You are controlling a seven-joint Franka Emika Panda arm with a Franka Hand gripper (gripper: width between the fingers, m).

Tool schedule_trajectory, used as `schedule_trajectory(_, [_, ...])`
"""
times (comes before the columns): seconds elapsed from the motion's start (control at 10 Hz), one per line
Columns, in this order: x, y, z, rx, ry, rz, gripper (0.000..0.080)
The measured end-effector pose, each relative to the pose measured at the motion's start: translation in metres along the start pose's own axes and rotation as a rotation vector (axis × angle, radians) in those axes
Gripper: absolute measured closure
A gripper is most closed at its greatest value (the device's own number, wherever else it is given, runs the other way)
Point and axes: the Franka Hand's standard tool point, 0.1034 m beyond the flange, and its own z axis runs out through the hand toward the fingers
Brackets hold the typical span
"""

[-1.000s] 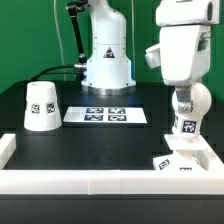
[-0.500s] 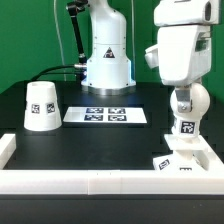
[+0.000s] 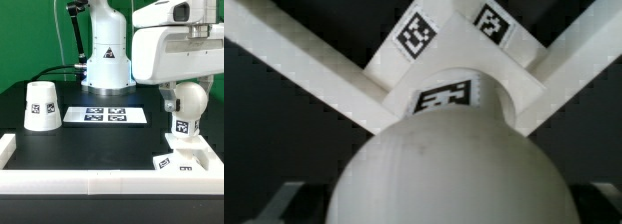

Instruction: Assemble lamp

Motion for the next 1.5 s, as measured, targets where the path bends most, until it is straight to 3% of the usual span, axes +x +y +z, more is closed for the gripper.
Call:
schedule_trajectory(0.7, [-0.002,0.008,0.0,-0.008,0.004,0.45,0.022])
schedule_trajectory(1.1, [-0.006,0.009,-0.001,-0.016,-0.006,0.881,0.022])
schedule_trajectory(1.5, [-0.012,-0.002,0.003,-0.015,-0.058,1.276,0.022])
